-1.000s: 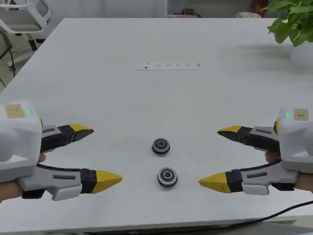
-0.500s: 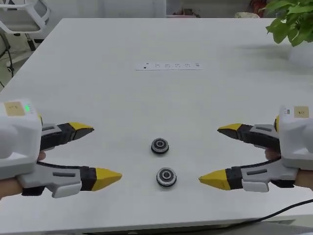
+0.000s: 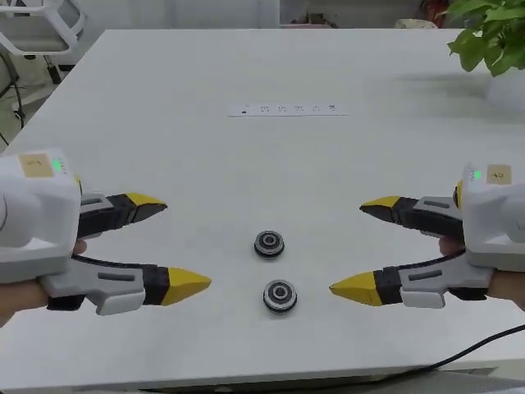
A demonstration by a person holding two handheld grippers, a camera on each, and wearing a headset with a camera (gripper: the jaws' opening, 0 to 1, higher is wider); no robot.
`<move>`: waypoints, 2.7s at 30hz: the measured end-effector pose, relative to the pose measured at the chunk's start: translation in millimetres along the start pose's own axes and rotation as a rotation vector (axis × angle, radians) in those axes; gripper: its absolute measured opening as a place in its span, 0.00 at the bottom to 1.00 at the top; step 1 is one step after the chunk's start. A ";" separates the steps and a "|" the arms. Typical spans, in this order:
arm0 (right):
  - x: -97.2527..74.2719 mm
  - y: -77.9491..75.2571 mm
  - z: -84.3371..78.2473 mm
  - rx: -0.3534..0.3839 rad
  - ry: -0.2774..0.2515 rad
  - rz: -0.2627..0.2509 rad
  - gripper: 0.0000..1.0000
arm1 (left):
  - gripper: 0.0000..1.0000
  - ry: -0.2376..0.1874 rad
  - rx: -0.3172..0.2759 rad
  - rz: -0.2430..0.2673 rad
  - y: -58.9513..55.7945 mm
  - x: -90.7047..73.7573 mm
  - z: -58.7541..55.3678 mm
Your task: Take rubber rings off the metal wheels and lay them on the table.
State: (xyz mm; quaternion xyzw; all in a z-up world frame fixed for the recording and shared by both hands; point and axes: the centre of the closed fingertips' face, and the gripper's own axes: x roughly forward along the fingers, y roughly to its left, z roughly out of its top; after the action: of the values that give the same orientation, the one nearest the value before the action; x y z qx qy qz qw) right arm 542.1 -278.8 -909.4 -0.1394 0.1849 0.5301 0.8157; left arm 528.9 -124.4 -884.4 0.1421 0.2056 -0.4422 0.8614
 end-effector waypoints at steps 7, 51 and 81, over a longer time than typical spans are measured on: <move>5.3 -0.6 0.2 -0.014 0.004 0.018 0.73 | 0.69 -0.001 0.016 -0.019 0.0 9.1 5.4; 44.7 6.6 -25.3 -0.061 0.073 0.150 0.59 | 0.58 0.062 0.066 -0.189 -21.6 73.1 -8.4; 69.5 19.9 -58.5 -0.050 0.126 0.258 0.39 | 0.44 0.131 0.051 -0.298 -45.2 107.5 -39.6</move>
State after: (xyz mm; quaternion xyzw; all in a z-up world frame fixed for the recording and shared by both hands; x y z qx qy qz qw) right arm 540.6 -239.1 -993.4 -0.1679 0.2387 0.6251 0.7240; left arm 539.2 -208.8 -973.5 0.1605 0.2688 -0.5599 0.7671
